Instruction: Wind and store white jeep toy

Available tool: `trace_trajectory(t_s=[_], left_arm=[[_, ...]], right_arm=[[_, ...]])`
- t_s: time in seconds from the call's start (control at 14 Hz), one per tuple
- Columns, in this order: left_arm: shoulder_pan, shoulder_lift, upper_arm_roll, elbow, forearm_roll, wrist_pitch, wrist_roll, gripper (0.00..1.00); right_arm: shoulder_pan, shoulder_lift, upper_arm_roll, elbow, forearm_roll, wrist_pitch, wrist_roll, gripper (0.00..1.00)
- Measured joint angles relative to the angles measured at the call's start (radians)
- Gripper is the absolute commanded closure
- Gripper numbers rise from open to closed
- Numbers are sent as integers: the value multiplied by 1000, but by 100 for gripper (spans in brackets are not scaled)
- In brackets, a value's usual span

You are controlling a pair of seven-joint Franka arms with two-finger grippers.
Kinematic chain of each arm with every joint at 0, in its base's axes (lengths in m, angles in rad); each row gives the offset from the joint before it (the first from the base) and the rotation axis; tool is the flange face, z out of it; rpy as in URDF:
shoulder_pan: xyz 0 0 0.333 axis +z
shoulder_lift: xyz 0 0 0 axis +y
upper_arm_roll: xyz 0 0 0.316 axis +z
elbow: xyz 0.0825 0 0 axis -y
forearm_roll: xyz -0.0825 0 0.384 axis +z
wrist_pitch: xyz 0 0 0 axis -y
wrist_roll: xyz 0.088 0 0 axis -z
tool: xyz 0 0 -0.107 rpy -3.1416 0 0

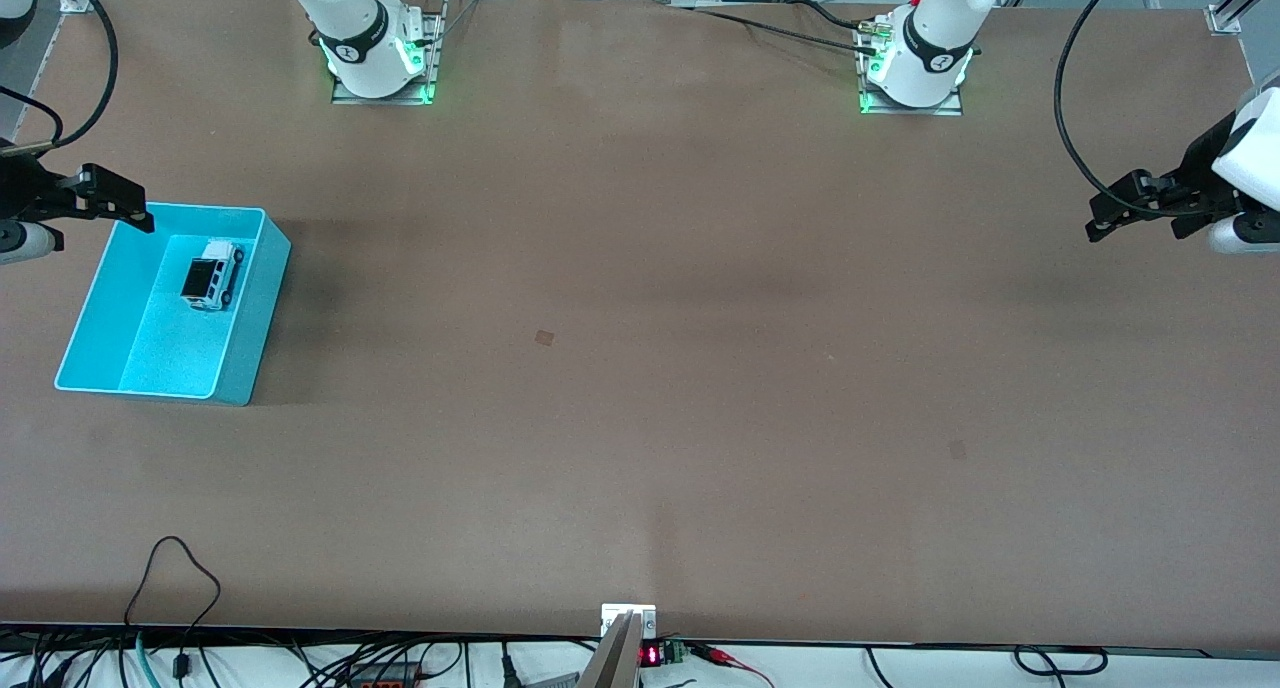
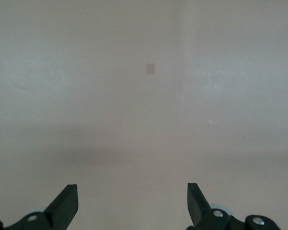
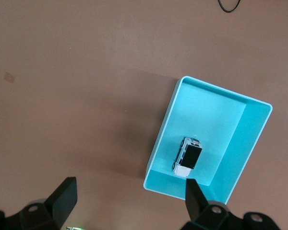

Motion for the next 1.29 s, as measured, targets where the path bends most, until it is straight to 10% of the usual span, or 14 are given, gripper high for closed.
trace_trajectory(t_s=[1.29], left_arm=[[0,-3,0,-5,0,0,39,0]], right_arm=[[5,7,-8,0,-1,-2,85,0]])
